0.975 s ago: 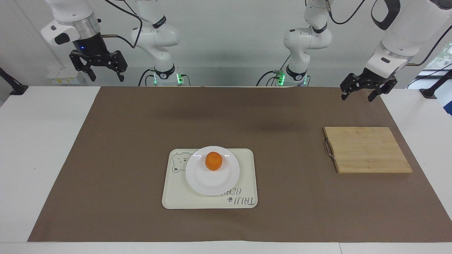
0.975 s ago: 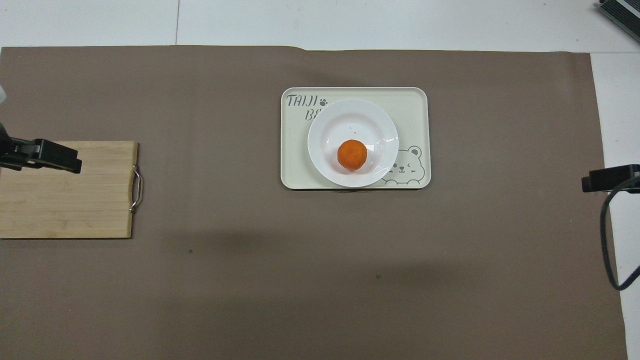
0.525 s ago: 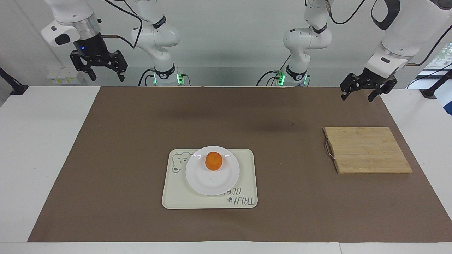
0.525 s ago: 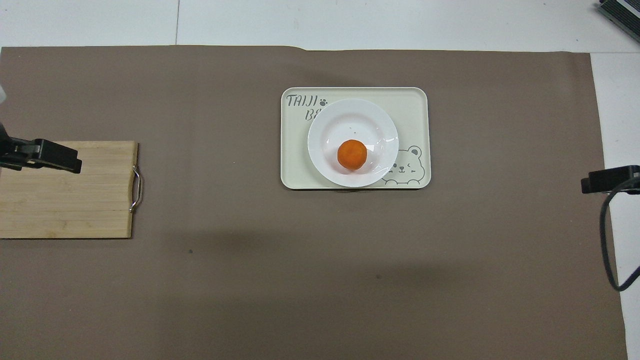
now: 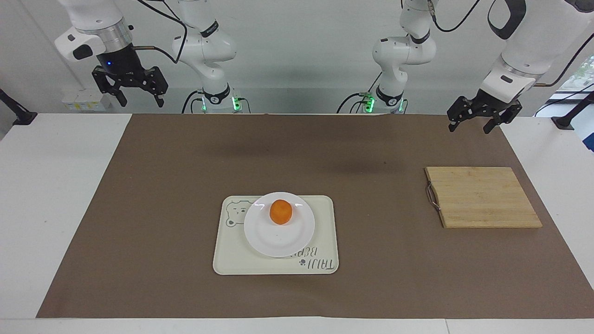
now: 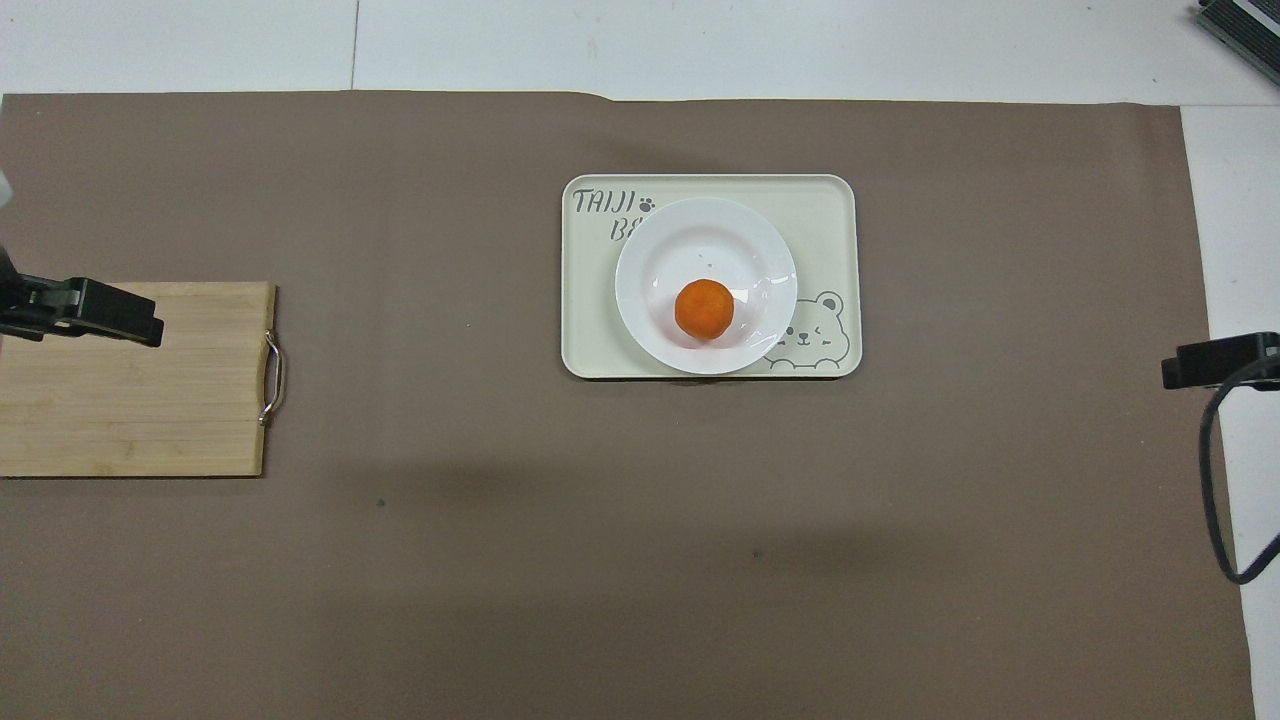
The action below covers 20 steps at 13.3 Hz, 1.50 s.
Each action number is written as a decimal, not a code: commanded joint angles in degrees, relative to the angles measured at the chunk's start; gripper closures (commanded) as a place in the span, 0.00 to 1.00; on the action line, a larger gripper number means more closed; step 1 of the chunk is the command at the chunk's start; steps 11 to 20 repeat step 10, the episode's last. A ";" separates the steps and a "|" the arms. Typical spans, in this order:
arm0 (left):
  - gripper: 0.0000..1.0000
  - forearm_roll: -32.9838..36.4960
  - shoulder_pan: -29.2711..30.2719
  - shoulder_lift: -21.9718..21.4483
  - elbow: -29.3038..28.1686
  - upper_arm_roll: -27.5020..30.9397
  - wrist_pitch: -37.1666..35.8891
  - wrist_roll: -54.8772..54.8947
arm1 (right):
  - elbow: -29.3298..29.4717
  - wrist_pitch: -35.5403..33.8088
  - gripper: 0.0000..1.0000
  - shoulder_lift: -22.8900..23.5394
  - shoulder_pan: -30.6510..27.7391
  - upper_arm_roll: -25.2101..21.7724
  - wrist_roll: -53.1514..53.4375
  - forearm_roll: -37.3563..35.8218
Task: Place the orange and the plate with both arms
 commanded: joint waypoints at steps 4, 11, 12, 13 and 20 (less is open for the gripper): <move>0.00 0.76 0.66 0.01 0.38 -0.49 -0.59 0.21 | 0.35 1.01 0.00 0.37 -0.05 0.06 0.23 -0.68; 0.00 0.76 0.66 0.01 0.38 -0.49 -0.59 0.21 | 0.35 0.31 0.00 0.29 -0.40 0.06 0.05 -0.77; 0.00 0.76 0.66 0.01 0.38 -0.49 -0.59 0.21 | 0.35 0.31 0.00 0.29 -0.40 0.06 0.05 -0.77; 0.00 0.76 0.66 0.01 0.38 -0.49 -0.59 0.21 | 0.35 0.31 0.00 0.29 -0.40 0.06 0.05 -0.77; 0.00 0.76 0.66 0.01 0.38 -0.49 -0.59 0.21 | 0.35 0.31 0.00 0.29 -0.40 0.06 0.05 -0.77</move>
